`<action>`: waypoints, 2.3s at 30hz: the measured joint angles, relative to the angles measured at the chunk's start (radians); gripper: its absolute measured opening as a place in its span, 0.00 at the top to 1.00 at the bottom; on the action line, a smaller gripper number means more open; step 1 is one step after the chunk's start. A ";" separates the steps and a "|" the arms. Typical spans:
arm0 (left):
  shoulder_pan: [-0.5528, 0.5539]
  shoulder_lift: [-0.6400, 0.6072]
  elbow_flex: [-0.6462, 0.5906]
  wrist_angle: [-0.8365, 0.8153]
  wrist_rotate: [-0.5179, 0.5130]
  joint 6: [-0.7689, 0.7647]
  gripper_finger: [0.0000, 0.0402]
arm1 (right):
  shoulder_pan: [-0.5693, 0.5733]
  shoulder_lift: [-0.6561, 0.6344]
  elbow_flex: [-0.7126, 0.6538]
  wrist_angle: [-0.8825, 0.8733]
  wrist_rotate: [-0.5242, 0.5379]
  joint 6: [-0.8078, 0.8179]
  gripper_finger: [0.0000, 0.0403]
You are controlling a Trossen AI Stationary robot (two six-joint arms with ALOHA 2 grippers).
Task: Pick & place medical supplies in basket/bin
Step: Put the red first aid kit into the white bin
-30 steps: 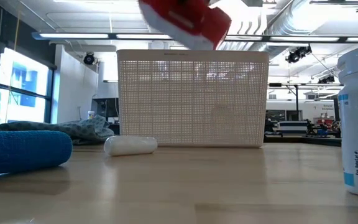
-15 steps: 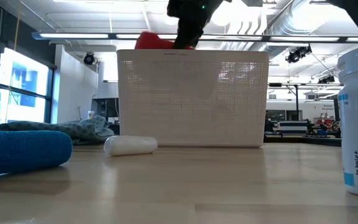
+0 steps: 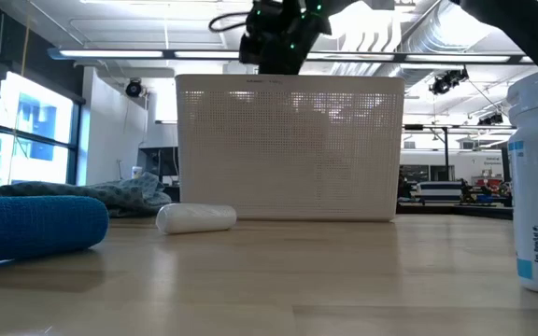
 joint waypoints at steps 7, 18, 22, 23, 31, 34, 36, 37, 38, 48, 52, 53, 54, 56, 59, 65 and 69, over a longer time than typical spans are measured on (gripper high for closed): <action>0.000 0.000 0.000 -0.001 0.000 -0.021 0.58 | -0.026 0.044 0.005 -0.002 -0.057 0.010 0.88; 0.000 0.000 0.000 -0.002 0.000 -0.069 0.58 | -0.067 0.061 0.005 0.050 -0.080 -0.021 0.89; 0.000 0.000 0.000 -0.002 0.001 -0.069 0.58 | -0.076 0.063 0.004 0.054 -0.090 -0.023 0.89; 0.000 0.000 0.000 -0.002 0.001 -0.069 0.58 | -0.076 0.063 0.004 0.054 -0.090 -0.024 0.89; 0.000 0.000 0.000 -0.002 0.001 -0.070 0.58 | -0.077 0.064 0.002 0.053 -0.097 -0.021 0.89; 0.000 0.000 0.000 -0.002 0.003 -0.070 0.58 | -0.080 0.066 0.001 0.055 -0.096 -0.012 0.89; 0.000 0.001 0.000 -0.002 0.004 -0.070 0.58 | -0.087 0.074 -0.002 0.061 -0.100 0.014 0.89; 0.000 0.000 0.000 -0.002 0.004 -0.070 0.58 | -0.090 0.076 -0.003 0.061 -0.104 0.029 0.89; 0.000 0.001 0.000 -0.002 0.004 -0.070 0.58 | -0.093 0.077 -0.004 0.057 -0.109 0.043 0.89; 0.000 0.001 0.000 -0.002 0.003 -0.070 0.58 | -0.108 0.075 -0.003 0.058 -0.189 0.145 0.89; 0.000 0.001 0.000 -0.002 0.003 -0.070 0.58 | -0.106 0.074 -0.003 0.064 -0.190 0.138 0.89; -0.001 0.001 0.000 -0.002 0.003 -0.070 0.58 | -0.106 0.074 -0.003 0.067 -0.189 0.136 0.89; 0.000 0.001 0.000 -0.002 0.003 -0.070 0.58 | -0.106 0.074 -0.003 0.073 -0.185 0.130 0.89; 0.000 0.001 0.000 -0.002 0.003 -0.070 0.58 | -0.106 0.076 -0.003 0.092 -0.164 0.111 0.89; 0.000 0.001 0.000 -0.002 0.003 -0.070 0.58 | -0.107 0.099 0.001 0.111 -0.154 0.085 0.89; 0.000 0.001 0.000 -0.002 0.000 -0.074 0.58 | -0.089 0.159 0.000 0.094 -0.129 0.038 0.89; -0.001 0.001 0.000 -0.003 0.000 -0.093 0.58 | -0.082 0.177 0.000 0.095 -0.119 0.002 0.89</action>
